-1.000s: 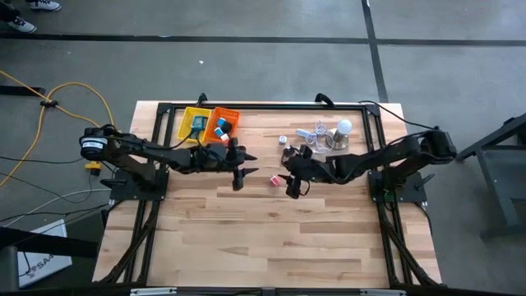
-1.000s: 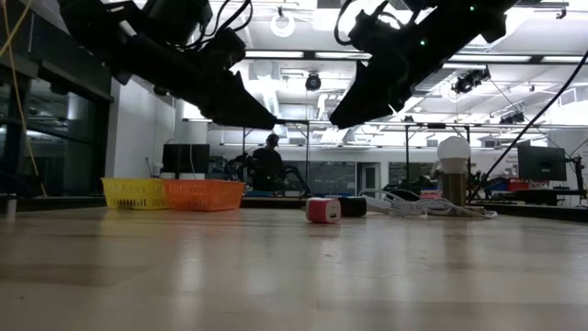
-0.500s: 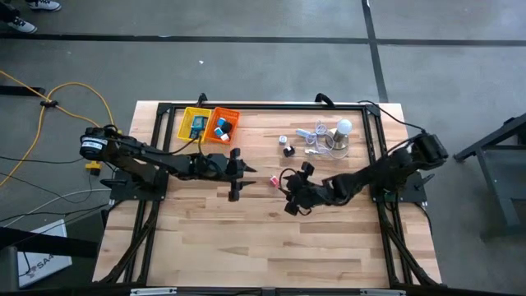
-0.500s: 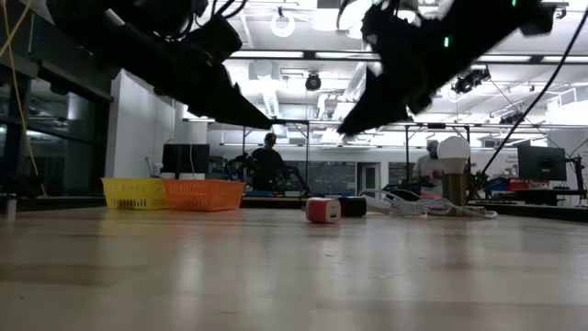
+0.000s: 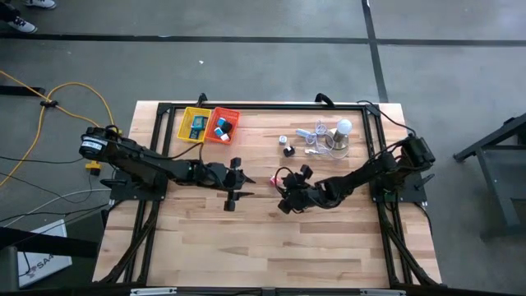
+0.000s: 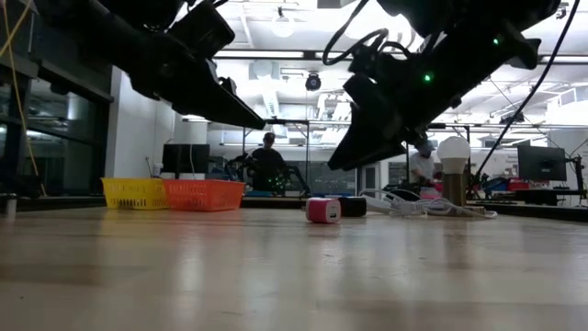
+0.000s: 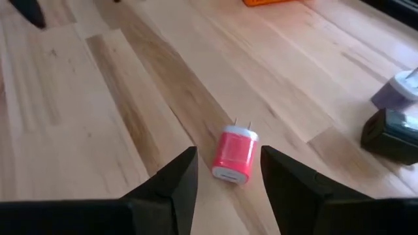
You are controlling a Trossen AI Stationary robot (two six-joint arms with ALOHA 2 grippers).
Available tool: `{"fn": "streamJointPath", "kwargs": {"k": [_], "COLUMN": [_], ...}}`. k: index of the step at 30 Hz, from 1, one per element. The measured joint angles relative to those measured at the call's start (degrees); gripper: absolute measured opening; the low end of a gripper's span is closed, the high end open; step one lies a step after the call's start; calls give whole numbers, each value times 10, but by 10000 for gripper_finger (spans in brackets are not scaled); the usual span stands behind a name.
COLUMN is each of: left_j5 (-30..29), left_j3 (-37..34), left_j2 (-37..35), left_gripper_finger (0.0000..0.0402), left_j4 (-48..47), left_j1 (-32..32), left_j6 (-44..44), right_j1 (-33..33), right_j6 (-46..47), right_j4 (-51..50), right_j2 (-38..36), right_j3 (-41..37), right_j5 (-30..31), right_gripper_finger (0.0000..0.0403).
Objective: Pick & Place Office items
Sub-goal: Put the pink adapter into the orange basket
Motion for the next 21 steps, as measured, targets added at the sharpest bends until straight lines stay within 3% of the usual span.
{"fn": "streamJointPath", "kwargs": {"k": [7,11,21], "left_j5": [0,0,0], "left_j3": [0,0,0], "left_j2": [0,0,0], "left_gripper_finger": [177,177,177], "left_j4": [-4,-9,-10], "left_j1": [0,0,0], "left_j6": [0,-1,-2], "right_j1": [0,0,1], "right_j6": [-3,-6,14], "right_j4": [-2,-4,-26], "right_j2": [0,0,1], "right_j3": [0,0,0], "right_j5": [-6,21,32], "right_gripper_finger": [154,162,221]}}
